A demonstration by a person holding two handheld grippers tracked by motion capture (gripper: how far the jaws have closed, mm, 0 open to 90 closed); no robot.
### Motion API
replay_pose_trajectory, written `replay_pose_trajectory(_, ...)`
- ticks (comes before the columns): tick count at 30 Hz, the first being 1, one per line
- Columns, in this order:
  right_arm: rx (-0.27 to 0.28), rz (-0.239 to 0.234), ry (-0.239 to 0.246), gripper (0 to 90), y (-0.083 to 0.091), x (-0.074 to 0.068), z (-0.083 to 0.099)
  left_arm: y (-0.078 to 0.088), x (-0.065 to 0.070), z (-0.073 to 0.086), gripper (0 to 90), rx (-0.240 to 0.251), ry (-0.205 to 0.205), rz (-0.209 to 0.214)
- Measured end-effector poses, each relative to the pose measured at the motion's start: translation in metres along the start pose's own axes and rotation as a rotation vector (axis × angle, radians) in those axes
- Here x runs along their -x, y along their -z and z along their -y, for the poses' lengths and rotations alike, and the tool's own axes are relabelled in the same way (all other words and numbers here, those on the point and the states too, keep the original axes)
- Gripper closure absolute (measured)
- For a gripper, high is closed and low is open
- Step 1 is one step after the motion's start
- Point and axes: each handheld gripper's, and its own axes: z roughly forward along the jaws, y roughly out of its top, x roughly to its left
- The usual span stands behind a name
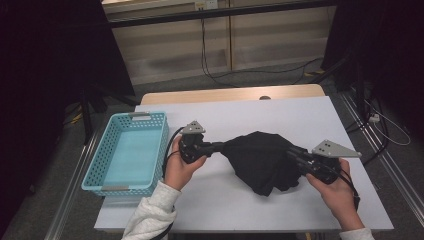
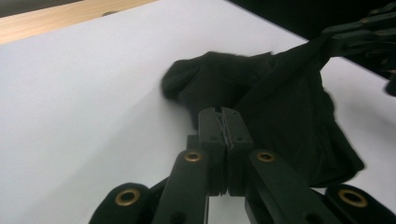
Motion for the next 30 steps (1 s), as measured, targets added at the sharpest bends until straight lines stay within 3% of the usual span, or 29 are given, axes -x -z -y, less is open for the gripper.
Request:
replay_pose_trajectory(2,-0.006,-0.004,0.008,71.3,0.000,-0.001,0.000,0.006,-0.009,0.002,88.6,0.010,0.030,-0.014)
replay_pose_trajectory(8,-0.027,-0.008,0.012,57.9,0.001,0.001,0.003,0.023,-0.025,0.004,89.3,0.011,0.065,-0.069)
replay_pose_trajectory(14,-0.037,-0.033,0.015,56.8,0.001,0.000,0.007,0.024,-0.029,0.006,89.7,-0.004,0.067,-0.098)
replay_pose_trajectory(16,-0.066,-0.065,0.023,56.5,-0.001,-0.005,0.009,0.022,-0.033,0.009,89.8,-0.027,0.063,-0.127)
replay_pose_trajectory(18,-0.078,-0.087,0.026,54.5,-0.002,-0.008,0.011,0.022,-0.035,0.010,89.9,-0.027,0.066,-0.129)
replay_pose_trajectory(22,-0.122,-0.088,0.022,56.5,-0.007,-0.007,0.019,0.021,-0.040,0.014,90.0,-0.038,0.081,-0.147)
replay_pose_trajectory(23,-0.137,-0.114,0.024,60.0,-0.008,-0.007,0.021,0.021,-0.041,0.014,90.0,-0.038,0.087,-0.146)
replay_pose_trajectory(26,-0.173,-0.151,0.030,57.9,-0.012,-0.011,0.026,0.022,-0.041,0.014,90.0,-0.038,0.083,-0.149)
replay_pose_trajectory(28,-0.201,-0.147,0.027,48.8,-0.020,-0.018,0.030,0.021,-0.041,0.014,90.0,-0.048,0.074,-0.152)
replay_pose_trajectory(30,-0.232,-0.127,0.045,48.3,-0.027,-0.023,0.032,0.019,-0.041,0.015,90.0,-0.055,0.082,-0.151)
